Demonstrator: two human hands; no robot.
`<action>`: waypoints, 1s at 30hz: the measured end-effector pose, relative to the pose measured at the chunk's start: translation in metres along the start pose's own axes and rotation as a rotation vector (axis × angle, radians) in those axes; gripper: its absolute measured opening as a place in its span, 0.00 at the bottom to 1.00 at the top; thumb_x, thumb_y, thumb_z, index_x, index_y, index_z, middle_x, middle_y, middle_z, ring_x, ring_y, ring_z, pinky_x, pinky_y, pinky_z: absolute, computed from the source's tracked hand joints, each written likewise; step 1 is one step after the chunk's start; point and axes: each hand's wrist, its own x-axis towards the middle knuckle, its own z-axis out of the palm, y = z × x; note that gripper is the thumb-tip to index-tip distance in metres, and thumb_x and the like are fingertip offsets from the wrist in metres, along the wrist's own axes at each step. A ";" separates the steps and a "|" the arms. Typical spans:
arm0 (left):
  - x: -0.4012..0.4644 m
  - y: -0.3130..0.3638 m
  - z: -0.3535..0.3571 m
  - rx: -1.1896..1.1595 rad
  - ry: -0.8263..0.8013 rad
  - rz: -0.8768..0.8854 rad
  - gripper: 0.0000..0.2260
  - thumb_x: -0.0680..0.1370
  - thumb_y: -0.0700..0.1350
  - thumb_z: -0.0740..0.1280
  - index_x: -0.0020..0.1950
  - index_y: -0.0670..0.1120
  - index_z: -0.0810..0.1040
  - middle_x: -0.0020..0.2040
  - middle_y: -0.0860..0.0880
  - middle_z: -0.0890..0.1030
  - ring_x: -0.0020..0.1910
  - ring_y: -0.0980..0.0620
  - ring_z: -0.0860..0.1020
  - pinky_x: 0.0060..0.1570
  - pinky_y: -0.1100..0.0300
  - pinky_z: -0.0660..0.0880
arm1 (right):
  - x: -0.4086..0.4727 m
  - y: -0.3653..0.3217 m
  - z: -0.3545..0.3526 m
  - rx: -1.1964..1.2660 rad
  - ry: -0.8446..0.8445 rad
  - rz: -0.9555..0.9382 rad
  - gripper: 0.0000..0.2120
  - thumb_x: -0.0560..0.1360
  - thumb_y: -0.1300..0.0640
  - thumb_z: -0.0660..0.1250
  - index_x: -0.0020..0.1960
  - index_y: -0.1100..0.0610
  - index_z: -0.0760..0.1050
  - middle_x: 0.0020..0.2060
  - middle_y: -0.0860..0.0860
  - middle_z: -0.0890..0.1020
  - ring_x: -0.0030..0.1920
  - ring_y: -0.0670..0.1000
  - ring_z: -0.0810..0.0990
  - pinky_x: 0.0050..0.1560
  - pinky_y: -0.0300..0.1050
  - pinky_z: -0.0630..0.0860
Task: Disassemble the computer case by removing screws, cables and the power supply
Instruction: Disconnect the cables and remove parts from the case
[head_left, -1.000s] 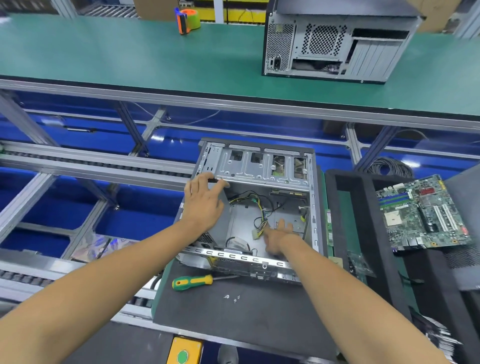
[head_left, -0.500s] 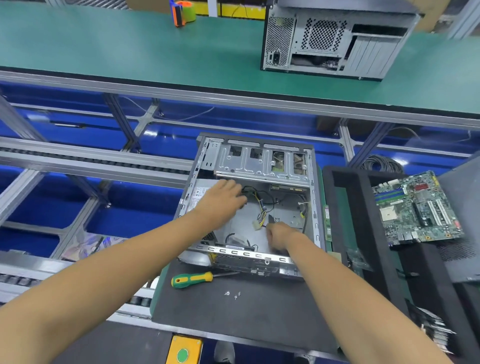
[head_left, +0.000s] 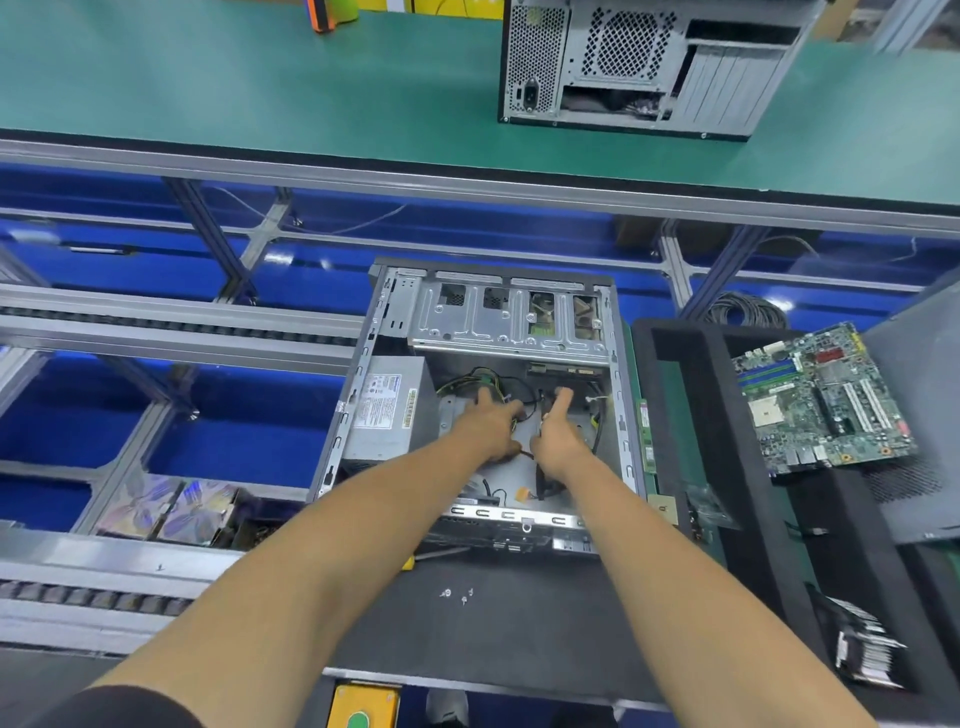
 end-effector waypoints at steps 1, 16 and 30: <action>0.000 -0.002 0.000 -0.009 0.029 -0.006 0.20 0.78 0.52 0.71 0.68 0.51 0.70 0.68 0.40 0.66 0.63 0.36 0.74 0.60 0.48 0.74 | 0.001 0.000 0.001 0.031 -0.004 0.025 0.43 0.81 0.61 0.63 0.80 0.56 0.32 0.52 0.59 0.74 0.42 0.57 0.75 0.43 0.50 0.73; -0.038 -0.024 -0.013 -0.666 -0.176 -0.037 0.17 0.82 0.31 0.60 0.61 0.50 0.61 0.57 0.35 0.80 0.38 0.45 0.83 0.31 0.57 0.76 | -0.001 0.002 -0.003 0.077 -0.135 0.251 0.12 0.82 0.53 0.63 0.47 0.62 0.71 0.34 0.57 0.75 0.32 0.56 0.75 0.31 0.42 0.69; -0.053 -0.037 -0.013 -1.230 -0.101 -0.080 0.16 0.84 0.32 0.59 0.67 0.47 0.73 0.50 0.45 0.80 0.36 0.56 0.74 0.30 0.66 0.68 | 0.001 -0.005 -0.006 0.219 -0.099 0.236 0.07 0.78 0.59 0.57 0.48 0.61 0.72 0.39 0.57 0.79 0.38 0.57 0.76 0.36 0.45 0.66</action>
